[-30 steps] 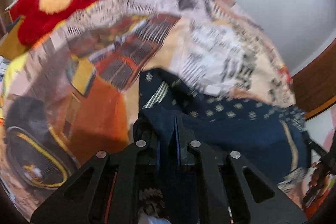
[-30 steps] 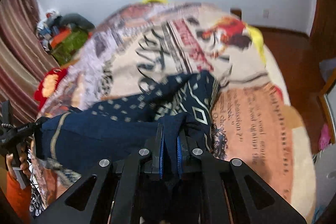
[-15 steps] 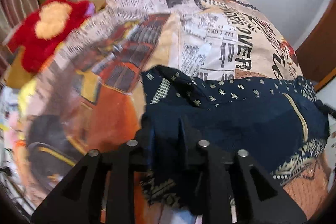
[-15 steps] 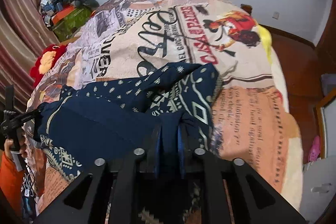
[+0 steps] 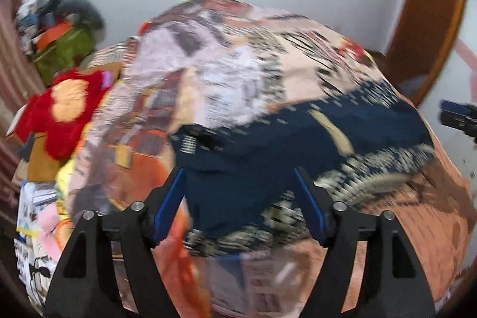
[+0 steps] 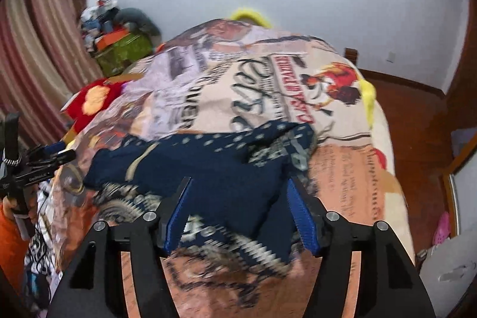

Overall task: Fold large clothes
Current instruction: 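Fold the hem up over the jacket body with both grippers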

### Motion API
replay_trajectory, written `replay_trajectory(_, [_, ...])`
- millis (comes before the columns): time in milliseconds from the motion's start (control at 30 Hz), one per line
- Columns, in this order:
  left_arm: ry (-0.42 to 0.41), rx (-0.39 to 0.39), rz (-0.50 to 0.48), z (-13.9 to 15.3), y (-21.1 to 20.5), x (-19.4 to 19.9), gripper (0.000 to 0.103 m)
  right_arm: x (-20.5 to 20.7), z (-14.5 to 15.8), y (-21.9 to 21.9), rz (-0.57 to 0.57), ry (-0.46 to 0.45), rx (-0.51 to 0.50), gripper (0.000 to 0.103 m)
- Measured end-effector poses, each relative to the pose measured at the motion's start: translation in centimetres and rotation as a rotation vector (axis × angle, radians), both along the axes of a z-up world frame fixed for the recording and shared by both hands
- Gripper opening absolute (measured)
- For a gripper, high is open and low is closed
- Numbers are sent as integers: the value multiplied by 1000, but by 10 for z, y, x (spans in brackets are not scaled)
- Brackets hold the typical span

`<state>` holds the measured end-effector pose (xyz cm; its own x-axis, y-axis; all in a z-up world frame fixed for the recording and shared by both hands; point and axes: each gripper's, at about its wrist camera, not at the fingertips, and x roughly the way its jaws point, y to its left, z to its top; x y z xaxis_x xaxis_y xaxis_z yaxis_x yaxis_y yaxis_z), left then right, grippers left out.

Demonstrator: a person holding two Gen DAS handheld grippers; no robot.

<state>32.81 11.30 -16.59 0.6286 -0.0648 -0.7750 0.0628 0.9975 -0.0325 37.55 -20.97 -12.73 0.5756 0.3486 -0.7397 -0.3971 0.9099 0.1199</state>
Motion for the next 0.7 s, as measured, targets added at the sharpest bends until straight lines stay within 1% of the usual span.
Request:
replay_trajectory(33, [12, 5, -19, -3, -8, 0, 75, -5, -4, 9, 22, 0, -10, 72])
replay_trajectory(100, [37, 26, -49, -13, -23, 4, 75, -9, -14, 26, 67, 12, -46, 74])
replay_trajectory(167, [71, 26, -62, -26, -34, 12, 75, -10, -28, 45, 105, 37, -90, 75])
replay_trajectory(233, [101, 16, -63, -36, -40, 19, 75, -8, -40, 57, 126, 59, -115, 75])
replay_trajectory(300, [125, 23, -59, -47, -43, 28, 75, -3, -54, 69, 142, 83, -139, 75])
replay_trajectory(333, [131, 20, -55, -50, -43, 31, 77, 0, -59, 73, 143, 92, -152, 75])
replay_trajectory(433, [131, 1, -42, -54, -37, 41, 86, 12, -74, 85, 146, 115, -190, 75])
replay_trajectory(500, [122, 7, -46, -53, -33, 46, 88, 21, -80, 90, 154, 121, -206, 75])
replay_trajectory(600, [108, 40, -42, -52, -26, 57, 88, 35, -80, 93, 157, 106, -212, 75])
replay_trajectory(700, [102, 97, -18, -53, -14, 74, 88, 55, -79, 93, 149, 102, -220, 75])
